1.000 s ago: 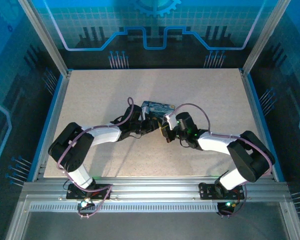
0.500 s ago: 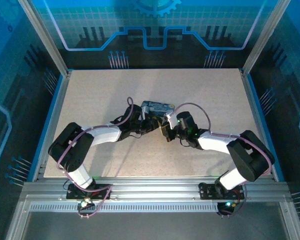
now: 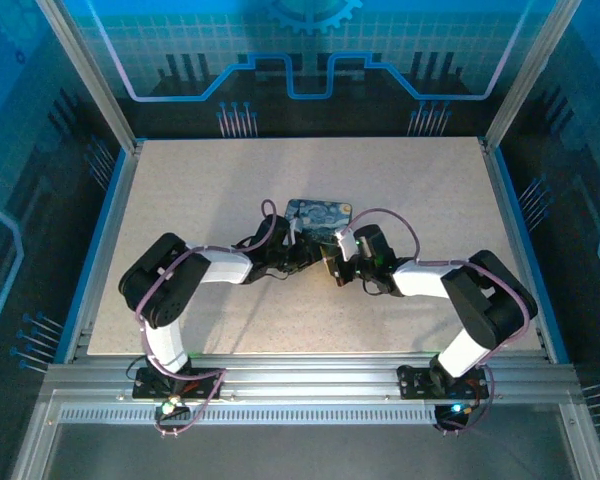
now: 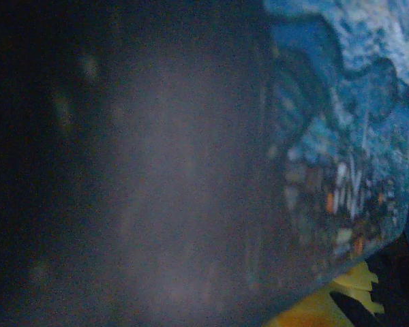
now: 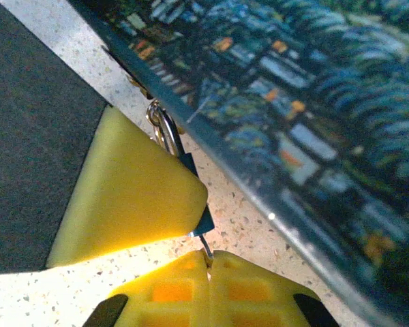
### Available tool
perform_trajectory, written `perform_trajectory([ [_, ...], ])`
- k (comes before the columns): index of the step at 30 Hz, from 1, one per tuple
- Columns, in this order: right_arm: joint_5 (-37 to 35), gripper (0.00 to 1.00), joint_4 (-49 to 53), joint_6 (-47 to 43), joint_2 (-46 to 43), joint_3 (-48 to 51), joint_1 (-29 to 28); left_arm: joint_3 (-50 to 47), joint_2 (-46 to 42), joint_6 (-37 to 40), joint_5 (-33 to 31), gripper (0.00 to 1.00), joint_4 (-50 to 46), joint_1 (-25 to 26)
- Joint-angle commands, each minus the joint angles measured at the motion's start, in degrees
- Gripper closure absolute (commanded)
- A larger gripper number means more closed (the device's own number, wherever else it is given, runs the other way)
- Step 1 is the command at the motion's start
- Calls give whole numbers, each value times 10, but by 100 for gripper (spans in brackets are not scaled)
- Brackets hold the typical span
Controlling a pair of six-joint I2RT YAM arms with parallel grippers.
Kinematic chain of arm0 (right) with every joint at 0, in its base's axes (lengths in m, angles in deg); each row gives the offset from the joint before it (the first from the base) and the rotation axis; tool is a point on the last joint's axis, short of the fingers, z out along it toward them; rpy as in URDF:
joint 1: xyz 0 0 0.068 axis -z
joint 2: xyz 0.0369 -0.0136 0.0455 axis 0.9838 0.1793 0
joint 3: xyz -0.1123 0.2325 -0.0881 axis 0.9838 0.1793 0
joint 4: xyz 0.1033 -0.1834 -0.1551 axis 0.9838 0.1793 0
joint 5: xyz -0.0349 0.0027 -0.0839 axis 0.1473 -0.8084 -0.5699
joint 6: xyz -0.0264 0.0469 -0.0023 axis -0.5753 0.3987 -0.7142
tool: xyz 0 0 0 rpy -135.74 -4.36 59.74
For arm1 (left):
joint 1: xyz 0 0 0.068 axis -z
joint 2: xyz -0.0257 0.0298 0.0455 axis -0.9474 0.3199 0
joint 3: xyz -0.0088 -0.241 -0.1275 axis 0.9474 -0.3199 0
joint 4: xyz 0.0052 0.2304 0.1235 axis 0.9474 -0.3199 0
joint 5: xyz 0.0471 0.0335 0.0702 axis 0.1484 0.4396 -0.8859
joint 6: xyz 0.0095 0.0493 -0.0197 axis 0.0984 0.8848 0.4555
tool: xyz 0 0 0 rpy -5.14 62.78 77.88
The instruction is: Unlock the padlock with the key
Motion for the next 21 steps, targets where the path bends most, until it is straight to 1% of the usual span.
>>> perform_trajectory([
  [1,28,100,-77,0,11,-11,6,0,24,-17,37,76,-8,14],
  [5,30,100,-79,2,23,-11,6,-6,19,-13,32,69,-9,13],
  [11,27,100,-67,6,35,-12,6,-17,-14,-1,18,55,-31,6],
  [21,44,100,-38,17,40,-27,6,-68,-97,-1,-2,39,-40,-17],
])
